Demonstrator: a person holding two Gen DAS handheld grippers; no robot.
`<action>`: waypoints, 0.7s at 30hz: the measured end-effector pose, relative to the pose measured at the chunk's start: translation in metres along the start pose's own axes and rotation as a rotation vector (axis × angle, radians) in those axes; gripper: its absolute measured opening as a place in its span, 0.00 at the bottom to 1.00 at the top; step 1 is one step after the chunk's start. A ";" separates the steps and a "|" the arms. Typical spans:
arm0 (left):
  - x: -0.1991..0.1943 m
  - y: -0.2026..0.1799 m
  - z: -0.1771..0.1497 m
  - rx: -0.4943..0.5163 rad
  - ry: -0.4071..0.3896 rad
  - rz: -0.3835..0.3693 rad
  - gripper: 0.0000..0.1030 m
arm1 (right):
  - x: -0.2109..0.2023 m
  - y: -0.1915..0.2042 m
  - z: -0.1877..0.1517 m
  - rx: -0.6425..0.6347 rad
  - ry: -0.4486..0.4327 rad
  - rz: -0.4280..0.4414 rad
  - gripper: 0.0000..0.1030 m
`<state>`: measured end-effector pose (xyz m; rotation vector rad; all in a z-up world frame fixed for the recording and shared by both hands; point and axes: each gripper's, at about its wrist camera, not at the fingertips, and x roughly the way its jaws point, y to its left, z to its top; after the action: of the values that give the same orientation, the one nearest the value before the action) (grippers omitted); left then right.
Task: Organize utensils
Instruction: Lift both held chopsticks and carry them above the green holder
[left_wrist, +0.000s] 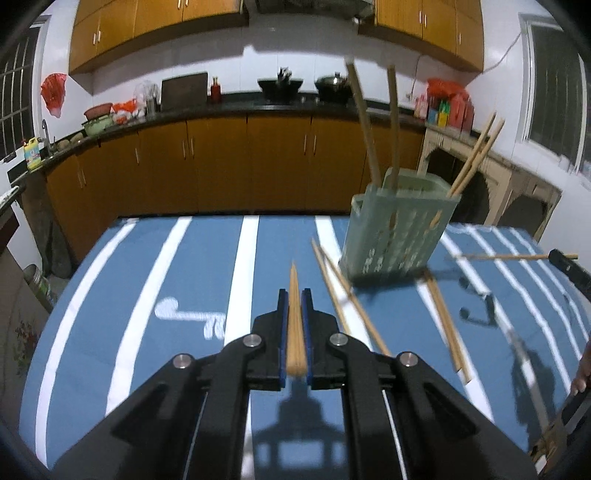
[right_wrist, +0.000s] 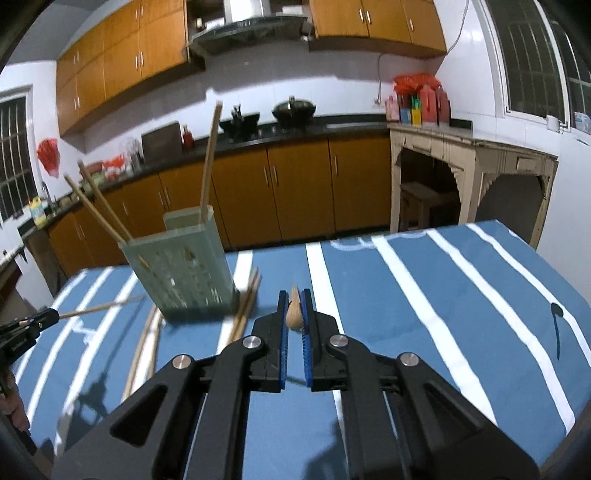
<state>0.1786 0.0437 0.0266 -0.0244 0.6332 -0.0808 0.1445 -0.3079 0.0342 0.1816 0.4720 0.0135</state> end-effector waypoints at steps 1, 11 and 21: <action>-0.005 0.000 0.005 -0.008 -0.019 -0.006 0.08 | -0.003 -0.001 0.002 0.006 -0.009 0.004 0.07; -0.023 0.002 0.029 -0.048 -0.097 -0.032 0.08 | -0.009 0.002 0.016 0.031 -0.051 0.040 0.07; -0.035 -0.001 0.041 -0.045 -0.129 -0.044 0.08 | -0.016 0.002 0.033 0.039 -0.076 0.071 0.07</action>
<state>0.1752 0.0455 0.0803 -0.0862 0.5050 -0.1072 0.1448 -0.3120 0.0707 0.2360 0.3897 0.0668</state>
